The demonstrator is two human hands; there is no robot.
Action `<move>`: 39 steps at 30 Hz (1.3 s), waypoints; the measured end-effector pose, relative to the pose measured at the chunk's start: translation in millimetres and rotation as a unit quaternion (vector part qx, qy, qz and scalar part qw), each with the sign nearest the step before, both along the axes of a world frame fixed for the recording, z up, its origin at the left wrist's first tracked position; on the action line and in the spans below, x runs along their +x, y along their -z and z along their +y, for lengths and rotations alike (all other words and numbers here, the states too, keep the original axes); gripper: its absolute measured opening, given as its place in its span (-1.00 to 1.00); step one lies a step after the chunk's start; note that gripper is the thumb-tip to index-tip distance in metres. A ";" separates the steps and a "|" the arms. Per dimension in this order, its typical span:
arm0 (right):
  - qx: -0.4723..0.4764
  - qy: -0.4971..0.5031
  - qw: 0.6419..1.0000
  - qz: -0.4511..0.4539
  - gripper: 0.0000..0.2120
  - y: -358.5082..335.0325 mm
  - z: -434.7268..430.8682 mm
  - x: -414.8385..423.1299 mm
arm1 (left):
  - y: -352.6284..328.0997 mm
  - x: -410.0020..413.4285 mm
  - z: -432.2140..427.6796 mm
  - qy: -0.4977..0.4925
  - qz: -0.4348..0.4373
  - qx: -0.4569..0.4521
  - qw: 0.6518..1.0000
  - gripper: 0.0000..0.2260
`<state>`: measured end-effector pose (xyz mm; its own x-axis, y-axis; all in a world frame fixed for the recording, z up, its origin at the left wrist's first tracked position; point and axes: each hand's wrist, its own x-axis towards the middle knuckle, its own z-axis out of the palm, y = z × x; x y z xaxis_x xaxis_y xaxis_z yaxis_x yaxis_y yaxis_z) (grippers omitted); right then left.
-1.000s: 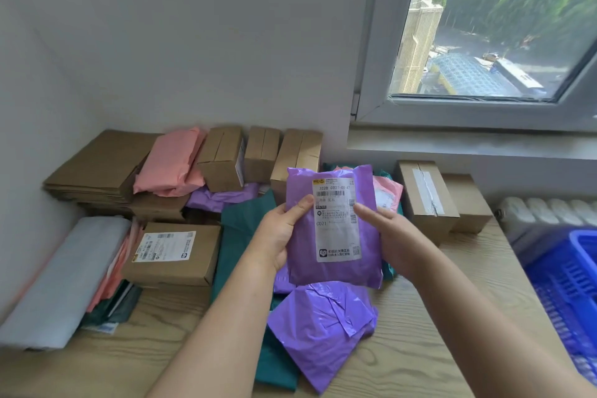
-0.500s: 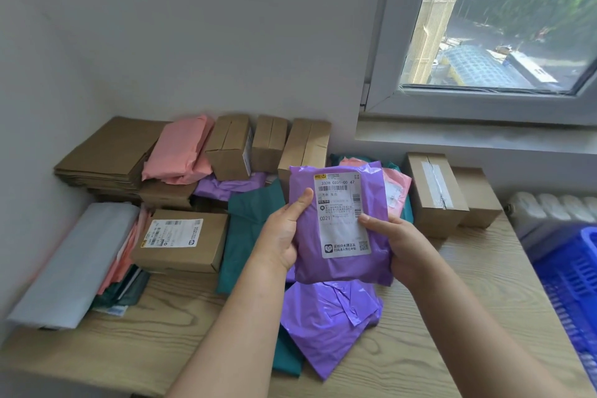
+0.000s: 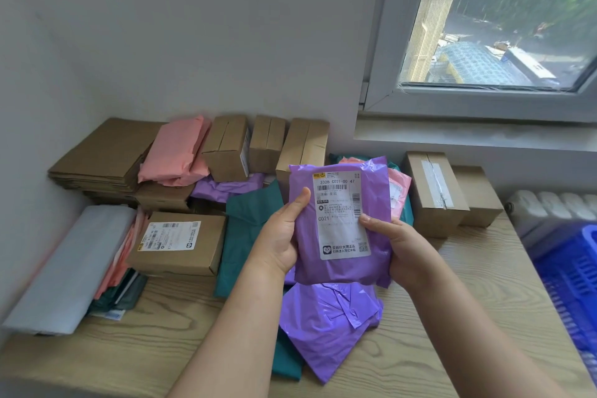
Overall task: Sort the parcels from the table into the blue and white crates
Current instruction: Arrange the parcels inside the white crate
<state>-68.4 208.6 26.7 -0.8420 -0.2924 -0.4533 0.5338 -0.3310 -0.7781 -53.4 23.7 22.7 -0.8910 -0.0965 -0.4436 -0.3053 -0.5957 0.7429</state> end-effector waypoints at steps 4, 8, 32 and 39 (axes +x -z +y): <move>-0.018 -0.003 1.000 -0.010 -0.56 1.0 0.2 -0.6 | -1.7 0.0 0.8 0.006 -0.015 0.010 1.000 -0.54; -0.027 -0.003 1.000 -0.014 -0.58 1.4 -1.0 -1.3 | -0.2 -0.9 0.1 -0.001 -0.026 0.012 1.000 -0.58; 0.052 0.190 0.980 -0.025 -0.74 30.0 97.1 90.3 | 45.0 0.2 115.3 0.234 -0.055 -0.036 0.970 -0.59; 0.037 0.318 0.947 -0.004 -0.76 29.2 184.5 123.0 | 41.4 24.4 209.7 0.397 -0.002 -0.114 0.911 -0.67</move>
